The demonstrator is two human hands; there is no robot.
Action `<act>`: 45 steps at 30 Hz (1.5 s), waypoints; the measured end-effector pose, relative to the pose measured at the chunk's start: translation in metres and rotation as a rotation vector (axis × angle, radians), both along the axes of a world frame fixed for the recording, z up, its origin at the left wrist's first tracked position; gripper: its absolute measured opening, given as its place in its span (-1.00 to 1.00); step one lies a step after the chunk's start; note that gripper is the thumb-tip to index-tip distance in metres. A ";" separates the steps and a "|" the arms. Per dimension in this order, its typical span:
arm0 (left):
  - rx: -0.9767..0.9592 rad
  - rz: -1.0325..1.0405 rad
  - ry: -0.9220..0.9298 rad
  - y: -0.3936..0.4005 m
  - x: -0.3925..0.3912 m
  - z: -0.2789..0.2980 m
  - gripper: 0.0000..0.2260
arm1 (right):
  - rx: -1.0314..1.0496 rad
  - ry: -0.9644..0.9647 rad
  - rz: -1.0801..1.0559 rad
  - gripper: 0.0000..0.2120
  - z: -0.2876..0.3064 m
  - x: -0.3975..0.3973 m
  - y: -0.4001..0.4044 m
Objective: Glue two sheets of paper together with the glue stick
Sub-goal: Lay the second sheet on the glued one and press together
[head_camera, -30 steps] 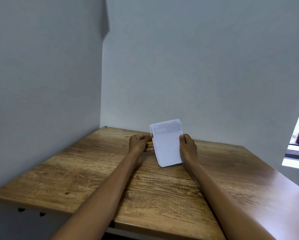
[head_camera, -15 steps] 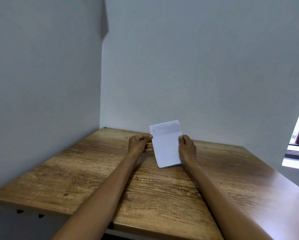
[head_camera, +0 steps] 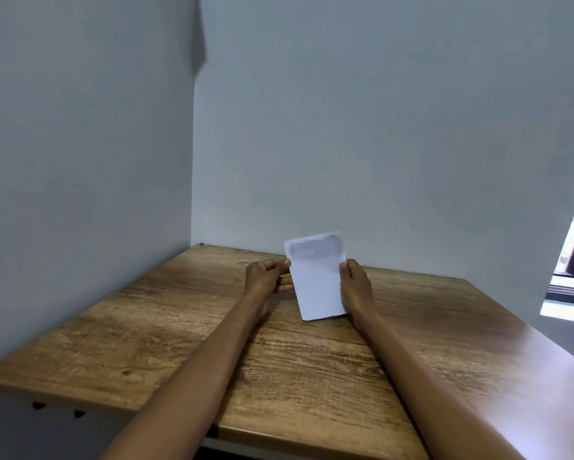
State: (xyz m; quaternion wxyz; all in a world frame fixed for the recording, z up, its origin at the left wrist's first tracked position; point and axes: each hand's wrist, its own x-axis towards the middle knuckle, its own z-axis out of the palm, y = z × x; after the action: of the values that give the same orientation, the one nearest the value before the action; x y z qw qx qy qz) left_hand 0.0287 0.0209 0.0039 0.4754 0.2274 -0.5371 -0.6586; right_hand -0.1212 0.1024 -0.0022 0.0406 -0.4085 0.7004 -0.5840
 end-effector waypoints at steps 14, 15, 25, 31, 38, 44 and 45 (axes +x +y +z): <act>-0.026 -0.025 -0.029 0.004 0.002 0.003 -0.93 | -0.008 0.019 -0.035 -0.69 0.001 0.002 0.004; -0.031 -0.018 -0.026 0.005 0.002 0.003 -0.92 | -0.005 0.014 -0.035 -0.69 0.001 0.003 0.004; -0.090 0.020 -0.030 0.006 0.003 0.006 -0.88 | -0.104 -0.192 0.058 -0.63 0.005 -0.005 0.013; -0.098 0.040 -0.021 0.004 0.005 0.007 -0.88 | -0.040 -0.256 0.241 -0.65 0.008 -0.003 0.021; -0.107 0.098 -0.031 0.002 0.003 0.007 -0.88 | -0.036 -0.204 0.196 -0.86 0.005 -0.006 0.019; -0.099 0.157 -0.055 0.000 -0.001 0.004 -0.89 | -0.032 -0.195 0.159 -0.87 0.005 -0.005 0.019; -0.095 0.161 -0.047 0.001 -0.001 0.005 -0.87 | -0.025 -0.192 0.156 -0.87 0.006 -0.004 0.019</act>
State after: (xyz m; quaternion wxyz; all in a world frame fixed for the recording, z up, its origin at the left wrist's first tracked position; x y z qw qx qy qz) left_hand 0.0274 0.0216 0.0087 0.5245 0.2622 -0.5587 -0.5864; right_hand -0.1254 0.1217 0.0035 0.1475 -0.4044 0.6521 -0.6240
